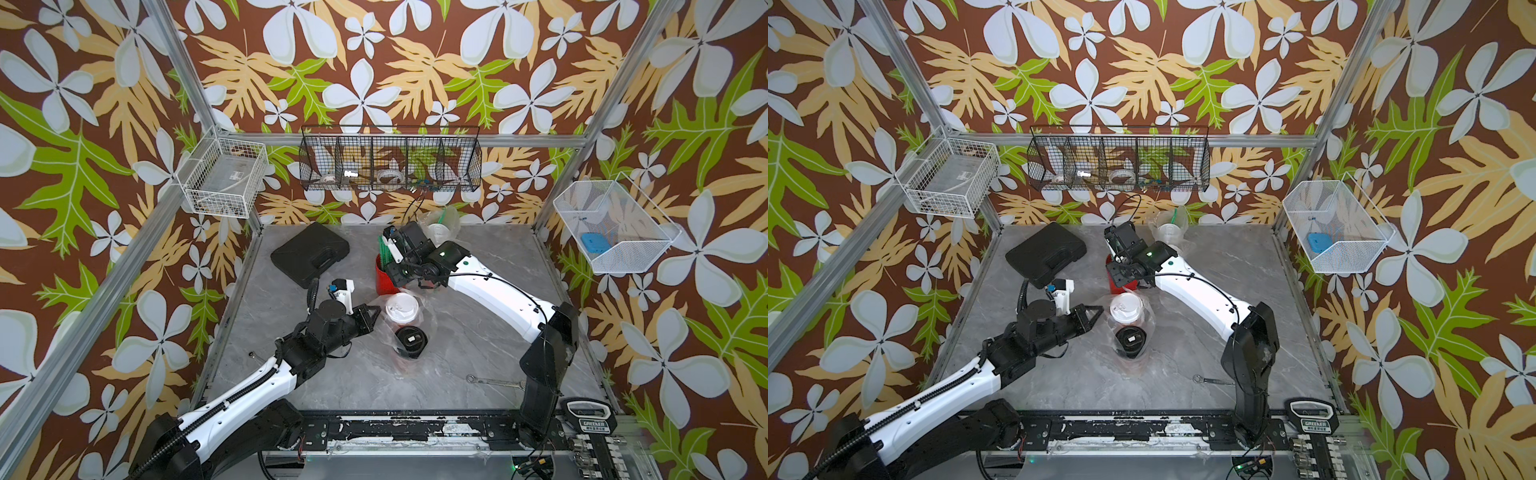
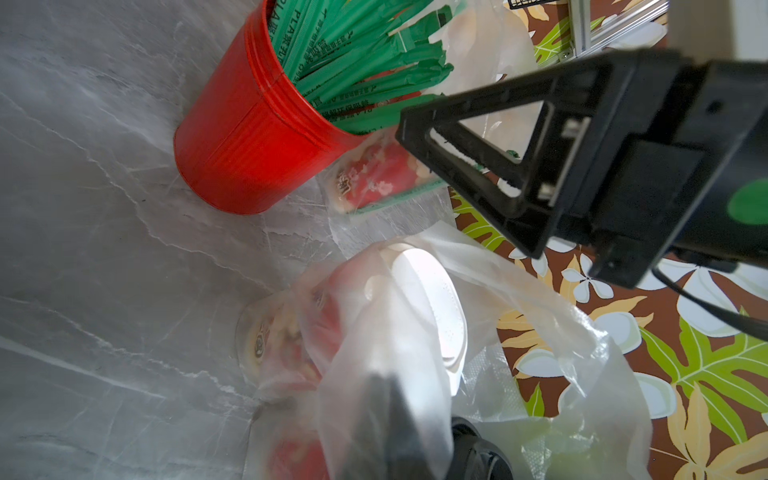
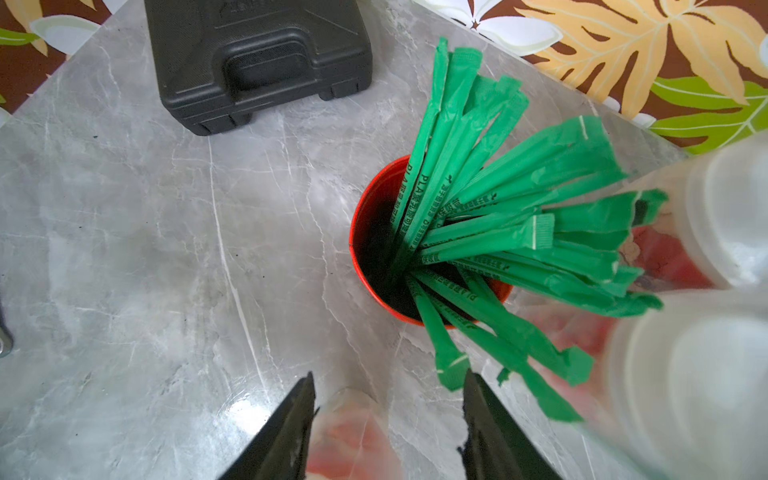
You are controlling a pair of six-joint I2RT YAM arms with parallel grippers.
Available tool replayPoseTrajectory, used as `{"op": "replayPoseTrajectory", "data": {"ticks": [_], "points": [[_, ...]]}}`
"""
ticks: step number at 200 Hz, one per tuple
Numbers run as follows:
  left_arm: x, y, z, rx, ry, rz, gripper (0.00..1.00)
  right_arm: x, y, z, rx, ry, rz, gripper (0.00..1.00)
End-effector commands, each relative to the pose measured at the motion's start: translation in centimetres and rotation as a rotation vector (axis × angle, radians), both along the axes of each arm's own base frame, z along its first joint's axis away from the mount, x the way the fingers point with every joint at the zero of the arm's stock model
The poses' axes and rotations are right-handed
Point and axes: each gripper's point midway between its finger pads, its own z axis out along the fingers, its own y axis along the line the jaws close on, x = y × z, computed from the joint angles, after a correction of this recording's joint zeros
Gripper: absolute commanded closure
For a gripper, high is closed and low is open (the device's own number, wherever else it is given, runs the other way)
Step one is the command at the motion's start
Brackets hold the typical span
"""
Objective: Pack milk tea into plastic carrier bags
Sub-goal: Pick up the straw from the container.
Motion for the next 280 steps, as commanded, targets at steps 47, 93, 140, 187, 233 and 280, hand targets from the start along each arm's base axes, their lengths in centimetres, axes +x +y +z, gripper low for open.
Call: {"op": "replayPoseTrajectory", "data": {"ticks": [47,93,140,187,233,280], "points": [[0.4,-0.1,1.1,-0.013,-0.039,0.006,1.0,1.5,-0.1,-1.2,0.034,0.019,-0.026,0.47],[0.4,0.0,1.0,-0.01,-0.035,0.01,1.0,2.3,0.0,-1.8,0.022,0.015,-0.032,0.46],[0.3,0.1,0.8,-0.006,-0.03,0.014,1.0,3.0,0.7,-2.0,0.047,0.013,-0.032,0.52],[0.2,0.4,0.8,-0.007,-0.03,0.023,1.0,2.9,0.6,-2.8,0.034,0.03,-0.036,0.71],[0.2,0.5,0.7,-0.007,-0.028,0.025,1.0,2.8,0.7,-2.3,0.039,0.035,-0.031,0.89],[0.1,0.5,0.8,-0.009,-0.033,0.023,1.0,2.6,0.0,0.2,0.042,-0.005,-0.036,0.99]]}}
